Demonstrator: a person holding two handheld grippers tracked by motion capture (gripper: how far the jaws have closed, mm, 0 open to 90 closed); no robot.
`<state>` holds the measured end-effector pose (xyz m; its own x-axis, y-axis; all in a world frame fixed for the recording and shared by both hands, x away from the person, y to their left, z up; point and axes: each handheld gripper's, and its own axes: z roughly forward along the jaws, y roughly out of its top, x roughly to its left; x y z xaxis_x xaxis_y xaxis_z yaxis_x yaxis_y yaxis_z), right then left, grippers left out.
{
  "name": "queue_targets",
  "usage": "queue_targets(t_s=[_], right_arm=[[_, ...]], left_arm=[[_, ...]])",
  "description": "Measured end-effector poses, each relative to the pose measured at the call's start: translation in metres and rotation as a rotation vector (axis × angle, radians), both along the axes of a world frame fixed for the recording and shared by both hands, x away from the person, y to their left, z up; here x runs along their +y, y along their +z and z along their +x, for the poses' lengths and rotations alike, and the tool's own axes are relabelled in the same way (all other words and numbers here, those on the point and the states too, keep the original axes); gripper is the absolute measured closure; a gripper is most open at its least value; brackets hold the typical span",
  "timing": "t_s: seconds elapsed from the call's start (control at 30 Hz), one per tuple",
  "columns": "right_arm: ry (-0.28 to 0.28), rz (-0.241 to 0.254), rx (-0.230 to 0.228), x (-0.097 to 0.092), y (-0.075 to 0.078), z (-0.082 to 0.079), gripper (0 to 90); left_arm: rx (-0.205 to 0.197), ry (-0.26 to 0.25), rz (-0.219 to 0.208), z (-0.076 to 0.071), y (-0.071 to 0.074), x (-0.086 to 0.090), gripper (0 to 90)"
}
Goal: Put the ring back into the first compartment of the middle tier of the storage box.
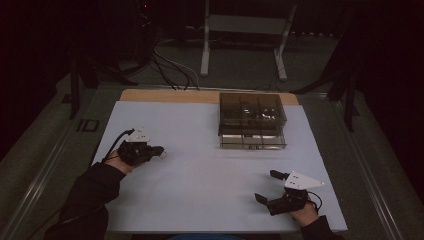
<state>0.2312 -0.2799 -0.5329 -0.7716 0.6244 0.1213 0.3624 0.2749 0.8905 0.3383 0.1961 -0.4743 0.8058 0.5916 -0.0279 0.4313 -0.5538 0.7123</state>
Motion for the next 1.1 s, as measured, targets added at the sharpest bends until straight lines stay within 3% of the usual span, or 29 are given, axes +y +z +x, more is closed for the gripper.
queue_targets(t_s=[1.1], right_arm=[[0.001, 0.000, 0.005, -0.001, -0.001, 0.000, 0.0]], left_arm=[[0.013, -0.114, -0.052, 0.027, 0.007, -0.072, 90.0]])
